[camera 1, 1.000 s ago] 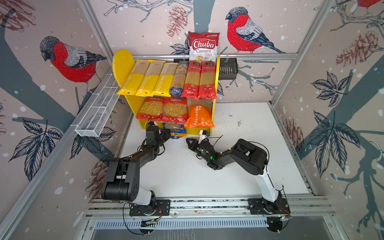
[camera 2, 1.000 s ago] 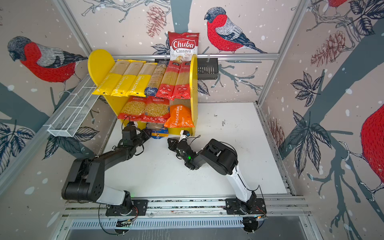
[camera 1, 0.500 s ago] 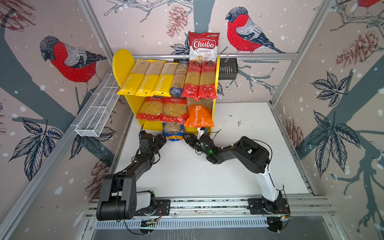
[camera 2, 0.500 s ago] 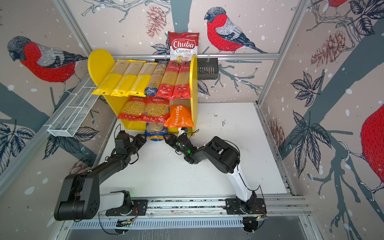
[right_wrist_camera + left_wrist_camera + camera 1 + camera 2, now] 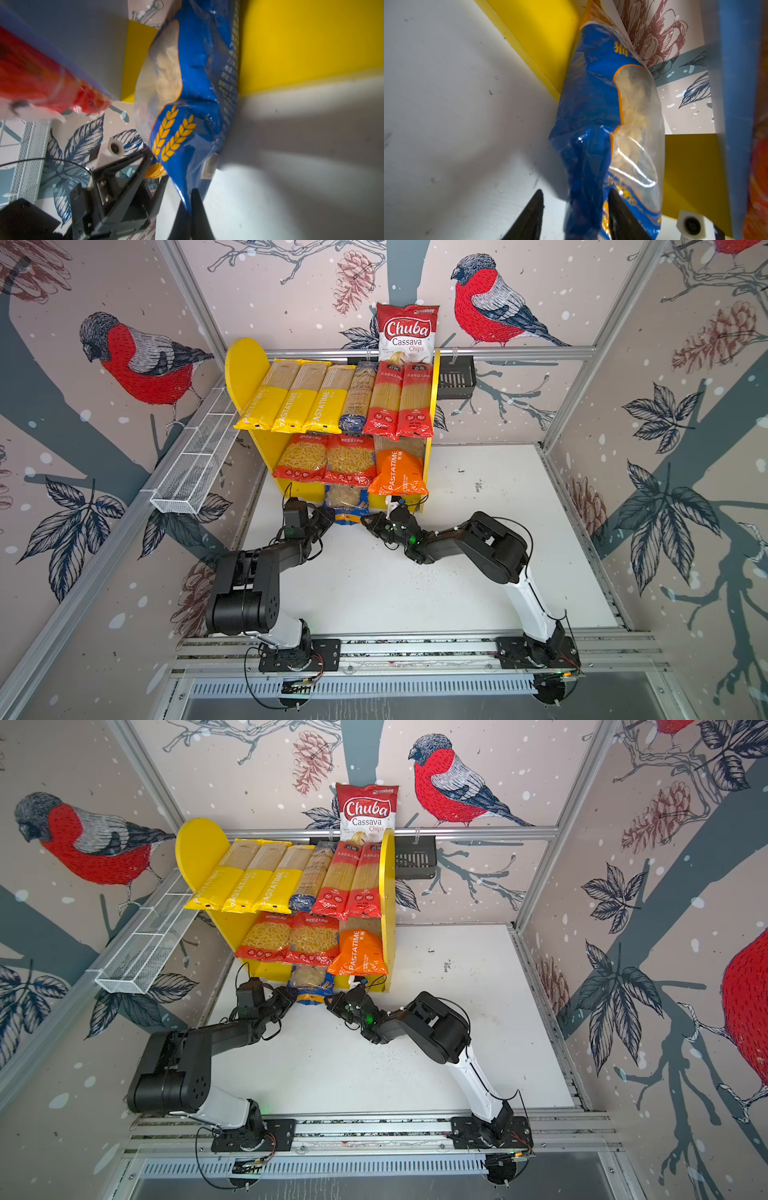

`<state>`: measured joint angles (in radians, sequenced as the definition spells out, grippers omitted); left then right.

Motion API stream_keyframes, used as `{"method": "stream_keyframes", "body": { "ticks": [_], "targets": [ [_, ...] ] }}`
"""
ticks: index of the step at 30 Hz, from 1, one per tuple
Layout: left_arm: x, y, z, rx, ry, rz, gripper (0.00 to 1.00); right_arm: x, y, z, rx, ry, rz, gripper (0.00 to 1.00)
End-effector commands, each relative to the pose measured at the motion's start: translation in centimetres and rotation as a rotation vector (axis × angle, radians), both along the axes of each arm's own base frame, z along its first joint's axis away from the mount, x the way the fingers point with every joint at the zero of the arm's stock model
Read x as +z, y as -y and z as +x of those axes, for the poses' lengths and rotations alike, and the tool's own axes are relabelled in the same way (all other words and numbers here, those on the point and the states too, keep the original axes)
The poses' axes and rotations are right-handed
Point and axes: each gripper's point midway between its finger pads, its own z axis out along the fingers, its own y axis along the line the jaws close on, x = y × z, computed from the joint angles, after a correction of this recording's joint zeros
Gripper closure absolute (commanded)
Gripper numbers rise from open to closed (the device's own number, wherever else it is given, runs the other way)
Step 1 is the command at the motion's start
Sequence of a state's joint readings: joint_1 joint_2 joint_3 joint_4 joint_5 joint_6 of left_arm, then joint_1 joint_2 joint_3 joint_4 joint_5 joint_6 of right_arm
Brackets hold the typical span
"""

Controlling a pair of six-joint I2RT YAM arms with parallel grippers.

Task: Place and organize the pasta boxes and bags onto the shelf
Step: 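Press the Orecchiette bag deeper under the shelf with both grippers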

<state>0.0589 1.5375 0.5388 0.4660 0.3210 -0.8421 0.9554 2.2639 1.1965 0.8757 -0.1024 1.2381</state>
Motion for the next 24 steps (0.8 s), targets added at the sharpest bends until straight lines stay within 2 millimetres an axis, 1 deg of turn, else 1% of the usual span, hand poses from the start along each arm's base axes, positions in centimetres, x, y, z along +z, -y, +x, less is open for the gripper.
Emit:
{"method": "stream_keyframes", "body": {
  "ticks": [1, 3, 6, 8, 10, 12, 14, 18, 21, 24],
  "targets": [
    [0.6, -0.7, 0.8, 0.028, 0.033, -0.015, 0.56, -0.8, -0.5, -1.4, 0.048, -0.046, 0.011, 1.0],
    [0.3, -1.1, 0.7, 0.039, 0.031, -0.022, 0.57, -0.9, -0.5, -1.6, 0.053, -0.064, 0.018, 1.0],
    [0.0, -1.2, 0.8, 0.041, 0.029, -0.033, 0.64, -2.0, -0.2, -1.3, 0.049, -0.125, 0.026, 1.0],
    [-0.1, -1.2, 0.8, 0.039, 0.035, -0.044, 0.71, -3.6, 0.4, -1.3, 0.039, -0.191, 0.013, 1.0],
    [-0.3, -1.2, 0.8, 0.04, 0.032, -0.055, 0.79, -4.1, 0.9, -1.2, 0.027, -0.201, 0.009, 1.0],
    [-0.4, -1.0, 0.9, 0.032, 0.036, -0.068, 0.86, -3.3, 1.0, -1.2, 0.022, -0.176, 0.028, 1.0],
    [-0.1, -0.9, 1.2, 0.027, 0.049, -0.085, 0.9, -1.9, 1.0, -1.0, 0.015, -0.142, 0.057, 1.0],
    [0.7, -0.6, 2.4, 0.011, 0.073, -0.1, 0.95, 0.9, 1.4, 0.2, -0.031, -0.058, 0.105, 1.0],
    [1.4, -0.7, 3.5, 0.003, 0.093, -0.098, 0.96, 2.1, 1.5, 1.5, -0.063, -0.027, 0.133, 1.0],
    [2.7, -0.4, 4.9, -0.012, 0.134, -0.125, 0.96, 3.3, 1.6, 2.8, -0.094, 0.008, 0.154, 1.0]
  ]
}}
